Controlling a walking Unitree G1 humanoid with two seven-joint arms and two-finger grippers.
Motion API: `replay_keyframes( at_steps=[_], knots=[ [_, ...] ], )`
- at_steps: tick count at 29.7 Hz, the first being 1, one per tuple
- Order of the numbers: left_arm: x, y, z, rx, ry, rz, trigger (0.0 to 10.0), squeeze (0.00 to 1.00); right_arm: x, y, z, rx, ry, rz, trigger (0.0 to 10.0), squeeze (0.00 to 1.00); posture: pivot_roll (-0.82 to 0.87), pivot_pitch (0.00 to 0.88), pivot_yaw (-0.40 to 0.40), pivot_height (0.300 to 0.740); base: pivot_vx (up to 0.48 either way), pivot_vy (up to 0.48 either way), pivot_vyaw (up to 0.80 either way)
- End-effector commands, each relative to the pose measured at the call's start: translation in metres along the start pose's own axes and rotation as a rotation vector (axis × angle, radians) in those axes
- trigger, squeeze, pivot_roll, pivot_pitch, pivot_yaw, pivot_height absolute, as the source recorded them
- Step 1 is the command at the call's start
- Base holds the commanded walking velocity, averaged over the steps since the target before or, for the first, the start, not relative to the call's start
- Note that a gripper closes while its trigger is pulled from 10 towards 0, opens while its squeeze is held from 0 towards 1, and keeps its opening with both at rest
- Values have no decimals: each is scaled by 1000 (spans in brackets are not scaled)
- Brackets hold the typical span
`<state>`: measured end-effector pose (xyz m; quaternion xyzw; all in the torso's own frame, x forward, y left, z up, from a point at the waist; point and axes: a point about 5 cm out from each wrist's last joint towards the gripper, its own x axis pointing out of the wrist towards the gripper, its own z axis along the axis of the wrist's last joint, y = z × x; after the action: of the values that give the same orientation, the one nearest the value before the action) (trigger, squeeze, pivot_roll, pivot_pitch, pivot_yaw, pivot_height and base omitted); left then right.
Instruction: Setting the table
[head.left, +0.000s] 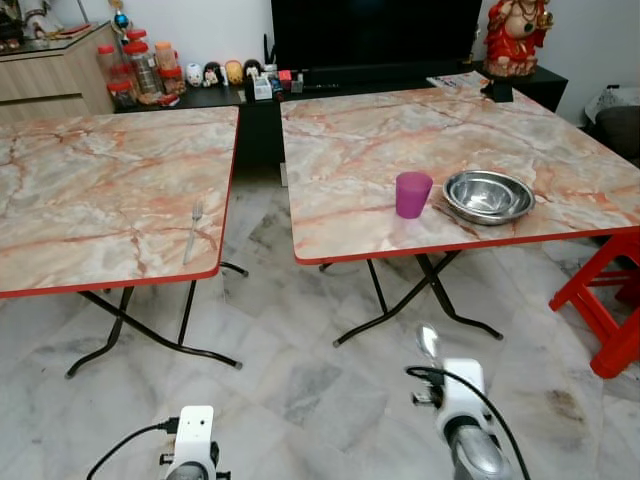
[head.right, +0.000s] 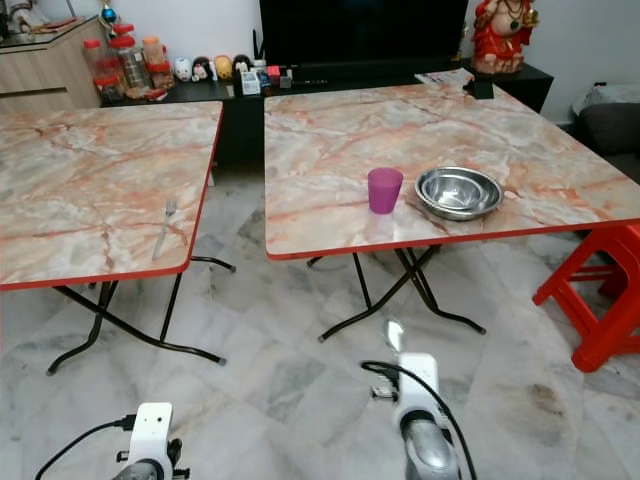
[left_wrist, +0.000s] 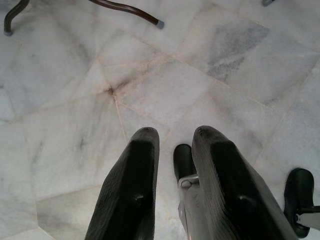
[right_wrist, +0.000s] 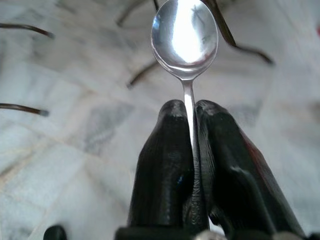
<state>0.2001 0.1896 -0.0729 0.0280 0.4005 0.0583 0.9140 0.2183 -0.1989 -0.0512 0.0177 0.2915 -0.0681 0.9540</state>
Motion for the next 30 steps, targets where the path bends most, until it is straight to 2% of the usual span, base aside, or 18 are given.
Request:
replay_keyframes(
  at_steps=[1,7,10,14,16,21,24,30],
  knots=[
    [0,3,-2,15,17,7,10000,0,-5,-12,-17,42,98,-58,10000,0,-41,0,38,740,0,0,0],
    [0,2,-4,49,40,-1,10000,0,-21,-26,-51,15,265,-110,10000,0,-34,0,34,740,0,0,0],
    [0,2,-5,59,50,1,10000,0,-26,-26,-60,22,302,-113,10000,0,-30,0,32,740,0,0,0],
    [0,2,-6,60,55,2,10000,0,-24,-23,-58,33,293,-105,10000,0,-37,0,33,740,0,0,0],
    [0,1,-7,69,64,0,10000,0,-22,-21,-55,8,283,-103,10000,0,-42,0,34,740,0,0,0],
    [-1,0,-11,83,93,-3,10000,0,-20,-17,-53,-10,271,-83,10000,0,-42,0,34,740,0,0,510],
    [-2,1,-13,90,104,0,10000,0,-20,-16,-53,18,276,-91,10000,0,-39,0,33,740,0,0,0],
    [-2,2,-15,88,108,4,10000,0,-20,-15,-52,9,276,-90,10000,0,-38,0,32,740,0,0,0]
  ],
)
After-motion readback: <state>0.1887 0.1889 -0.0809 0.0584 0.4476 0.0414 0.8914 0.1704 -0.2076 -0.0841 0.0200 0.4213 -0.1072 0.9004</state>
